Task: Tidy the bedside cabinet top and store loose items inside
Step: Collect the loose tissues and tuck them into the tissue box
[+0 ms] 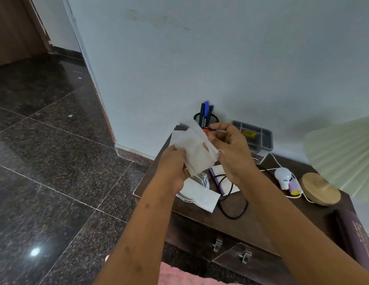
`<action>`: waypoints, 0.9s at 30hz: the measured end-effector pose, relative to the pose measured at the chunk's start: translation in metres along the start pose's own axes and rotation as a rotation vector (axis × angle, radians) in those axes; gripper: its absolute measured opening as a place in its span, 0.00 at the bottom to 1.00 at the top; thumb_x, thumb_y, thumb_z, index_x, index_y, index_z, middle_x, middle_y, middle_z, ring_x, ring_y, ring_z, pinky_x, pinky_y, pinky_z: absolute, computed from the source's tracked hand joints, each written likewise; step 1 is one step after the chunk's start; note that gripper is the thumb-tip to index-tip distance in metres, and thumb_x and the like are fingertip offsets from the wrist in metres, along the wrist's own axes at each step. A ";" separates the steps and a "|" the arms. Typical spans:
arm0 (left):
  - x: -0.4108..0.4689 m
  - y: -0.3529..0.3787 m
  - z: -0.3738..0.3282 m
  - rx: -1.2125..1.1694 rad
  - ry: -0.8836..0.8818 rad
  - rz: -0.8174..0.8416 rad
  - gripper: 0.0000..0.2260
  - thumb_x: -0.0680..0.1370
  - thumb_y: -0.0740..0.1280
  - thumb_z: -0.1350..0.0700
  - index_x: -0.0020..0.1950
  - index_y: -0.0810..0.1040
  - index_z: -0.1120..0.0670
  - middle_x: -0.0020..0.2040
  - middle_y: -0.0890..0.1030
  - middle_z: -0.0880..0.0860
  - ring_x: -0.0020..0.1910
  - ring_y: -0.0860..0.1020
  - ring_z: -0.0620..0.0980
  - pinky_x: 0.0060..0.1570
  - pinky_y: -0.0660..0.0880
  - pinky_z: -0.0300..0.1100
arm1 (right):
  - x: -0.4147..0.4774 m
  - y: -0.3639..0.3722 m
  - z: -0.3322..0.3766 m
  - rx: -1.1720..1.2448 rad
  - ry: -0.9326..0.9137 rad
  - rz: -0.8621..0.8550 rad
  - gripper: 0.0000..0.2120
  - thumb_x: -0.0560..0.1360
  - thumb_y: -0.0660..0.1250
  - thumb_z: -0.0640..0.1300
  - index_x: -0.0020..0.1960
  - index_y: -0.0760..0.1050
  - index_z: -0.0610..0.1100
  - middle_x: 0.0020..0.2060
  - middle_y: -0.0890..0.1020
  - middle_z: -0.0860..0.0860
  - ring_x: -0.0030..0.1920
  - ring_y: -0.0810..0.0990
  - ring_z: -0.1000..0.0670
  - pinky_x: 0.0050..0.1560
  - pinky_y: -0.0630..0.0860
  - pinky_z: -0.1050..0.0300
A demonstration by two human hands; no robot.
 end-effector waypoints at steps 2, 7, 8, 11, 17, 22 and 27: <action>0.001 0.000 0.000 -0.035 -0.005 -0.008 0.12 0.80 0.56 0.64 0.61 0.73 0.57 0.55 0.79 0.58 0.45 0.79 0.54 0.30 0.79 0.44 | -0.002 -0.002 0.003 -0.227 -0.117 -0.063 0.11 0.75 0.64 0.33 0.48 0.75 0.49 0.39 0.78 0.55 0.41 0.76 0.60 0.48 0.76 0.61; 0.000 0.000 -0.001 -0.052 -0.009 0.009 0.14 0.79 0.56 0.65 0.63 0.74 0.58 0.48 0.81 0.57 0.42 0.80 0.54 0.27 0.79 0.43 | -0.009 0.009 0.012 -0.520 -0.339 -0.166 0.08 0.75 0.64 0.33 0.49 0.76 0.45 0.43 0.79 0.54 0.41 0.76 0.60 0.44 0.70 0.76; -0.001 0.000 -0.001 -0.052 -0.013 0.006 0.14 0.80 0.55 0.65 0.63 0.73 0.57 0.50 0.81 0.58 0.43 0.80 0.54 0.27 0.79 0.43 | -0.010 0.009 0.012 -0.539 -0.349 -0.186 0.08 0.75 0.63 0.34 0.50 0.76 0.44 0.45 0.79 0.52 0.43 0.76 0.58 0.46 0.71 0.73; -0.003 0.000 -0.001 -0.054 -0.030 0.005 0.15 0.80 0.55 0.64 0.64 0.72 0.57 0.57 0.79 0.60 0.46 0.79 0.56 0.29 0.80 0.44 | -0.010 0.009 0.008 -0.527 -0.316 -0.191 0.09 0.76 0.63 0.35 0.53 0.76 0.44 0.50 0.79 0.48 0.49 0.76 0.53 0.51 0.74 0.64; -0.004 0.000 0.001 -0.067 -0.044 -0.013 0.13 0.80 0.57 0.62 0.63 0.73 0.57 0.48 0.81 0.57 0.43 0.80 0.54 0.29 0.80 0.45 | -0.006 0.026 -0.018 -0.511 -0.074 0.049 0.18 0.80 0.57 0.43 0.70 0.65 0.46 0.63 0.74 0.47 0.61 0.72 0.50 0.63 0.71 0.52; -0.004 -0.004 0.003 -0.090 -0.092 -0.030 0.13 0.79 0.60 0.45 0.50 0.76 0.54 0.45 0.81 0.56 0.44 0.81 0.56 0.39 0.81 0.51 | -0.006 0.033 -0.027 -0.570 -0.047 0.142 0.20 0.81 0.54 0.40 0.72 0.62 0.45 0.65 0.72 0.46 0.64 0.71 0.47 0.65 0.69 0.49; -0.005 -0.018 -0.018 0.095 0.053 -0.093 0.13 0.78 0.62 0.63 0.62 0.73 0.59 0.50 0.80 0.57 0.45 0.79 0.56 0.40 0.79 0.50 | -0.001 0.045 -0.040 -0.473 0.006 0.241 0.20 0.82 0.53 0.42 0.73 0.62 0.47 0.67 0.70 0.45 0.65 0.70 0.47 0.67 0.69 0.47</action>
Point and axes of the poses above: each hand's wrist, its own x-axis towards the middle knuckle, its own y-axis out of the palm, z = x × y, the point moved 8 cm from there along x, towards the middle knuckle
